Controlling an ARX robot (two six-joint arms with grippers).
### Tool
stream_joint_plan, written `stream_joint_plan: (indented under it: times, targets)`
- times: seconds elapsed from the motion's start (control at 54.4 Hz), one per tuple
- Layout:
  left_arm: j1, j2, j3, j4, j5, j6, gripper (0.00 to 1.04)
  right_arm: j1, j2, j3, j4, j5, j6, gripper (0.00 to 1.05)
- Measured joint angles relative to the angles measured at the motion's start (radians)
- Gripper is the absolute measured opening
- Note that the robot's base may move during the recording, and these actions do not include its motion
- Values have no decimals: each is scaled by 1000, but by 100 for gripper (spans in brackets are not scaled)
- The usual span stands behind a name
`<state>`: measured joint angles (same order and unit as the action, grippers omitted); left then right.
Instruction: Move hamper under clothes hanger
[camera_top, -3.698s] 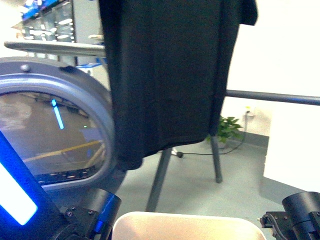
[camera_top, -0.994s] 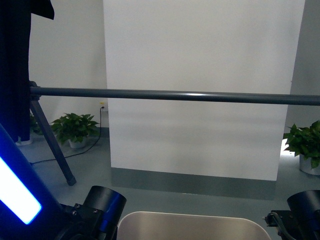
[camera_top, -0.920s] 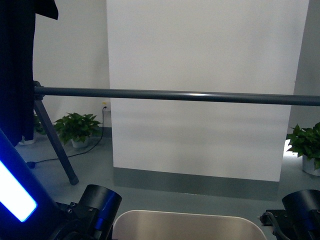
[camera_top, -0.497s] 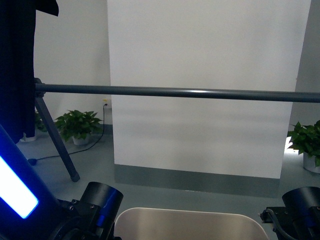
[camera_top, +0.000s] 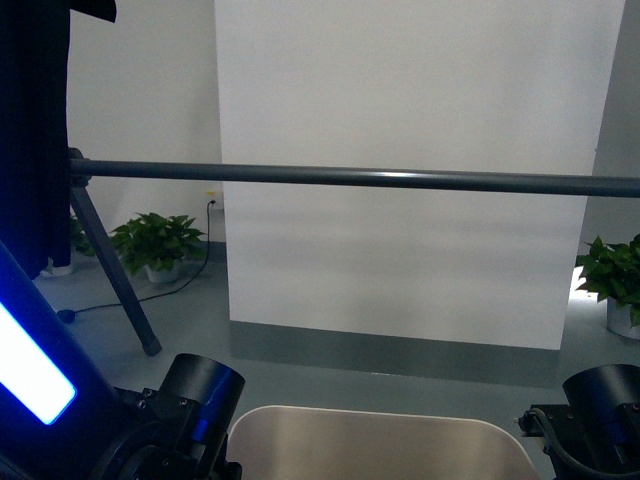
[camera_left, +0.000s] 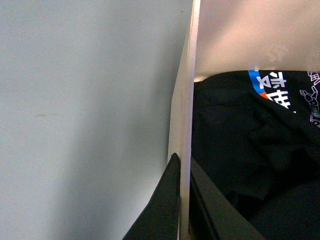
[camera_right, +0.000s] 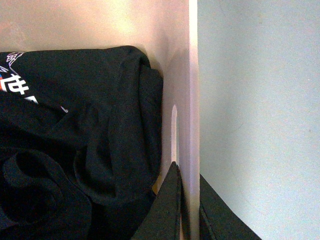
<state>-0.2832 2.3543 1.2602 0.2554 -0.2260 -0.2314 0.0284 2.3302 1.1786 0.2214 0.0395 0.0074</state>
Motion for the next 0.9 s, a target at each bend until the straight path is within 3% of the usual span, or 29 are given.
stream_joint_plan:
  times: [0.276, 0.35, 0.405, 0.497, 0.607, 0.902]
  targets:
    - [0, 0, 0, 0, 1, 0, 4, 0, 0, 0, 0, 0, 0, 3]
    - [-1, 7, -32, 115, -11, 28, 4, 0, 0, 0, 0, 2, 0, 3]
    - [-3, 26, -52, 265, -26, 65, 4, 0, 9, -32, 87, 39, 26, 3]
    - [-1, 64, -35, 449, 0, 115, 4, 4, 54, -95, 488, 123, 80, 3]
    - [0, 69, 27, 425, 10, 125, 4, -10, 57, -68, 571, 116, 80, 3]
    - [7, 122, 182, 245, 51, 129, 4, -34, 69, 29, 429, 73, 80, 3]
